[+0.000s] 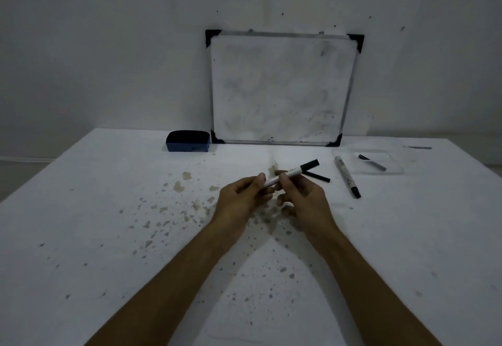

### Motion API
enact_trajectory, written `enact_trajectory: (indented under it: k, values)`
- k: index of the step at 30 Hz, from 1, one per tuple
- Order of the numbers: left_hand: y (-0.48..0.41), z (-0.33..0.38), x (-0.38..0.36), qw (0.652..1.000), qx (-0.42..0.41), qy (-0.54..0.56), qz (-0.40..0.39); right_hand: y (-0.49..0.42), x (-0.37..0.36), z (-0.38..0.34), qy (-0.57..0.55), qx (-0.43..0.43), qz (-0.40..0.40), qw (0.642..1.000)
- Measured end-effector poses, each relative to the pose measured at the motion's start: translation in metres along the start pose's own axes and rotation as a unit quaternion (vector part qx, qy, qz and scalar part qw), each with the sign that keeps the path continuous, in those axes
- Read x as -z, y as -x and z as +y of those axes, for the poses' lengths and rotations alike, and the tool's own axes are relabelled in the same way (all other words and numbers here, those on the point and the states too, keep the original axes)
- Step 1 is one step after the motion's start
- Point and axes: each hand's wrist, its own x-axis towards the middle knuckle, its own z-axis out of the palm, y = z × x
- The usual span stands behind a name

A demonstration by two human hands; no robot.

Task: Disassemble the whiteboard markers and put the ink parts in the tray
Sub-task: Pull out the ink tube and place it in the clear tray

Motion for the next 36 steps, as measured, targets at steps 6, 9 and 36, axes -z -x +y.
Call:
enact_trajectory:
  k: [6,9,36]
  values:
    - [0.005,0.005,-0.003,0.936,0.218,0.264,-0.077,0.002,-0.005,-0.004,0.167,0.159,0.114,0.966]
    - [0.006,0.005,-0.003,0.932,0.233,0.262,-0.092,0.011,-0.009,-0.009,0.171,0.224,0.08,0.956]
    - [-0.011,0.025,0.034,0.967,0.143,-0.055,-0.204,-0.012,0.019,-0.004,0.06,-0.101,0.102,0.988]
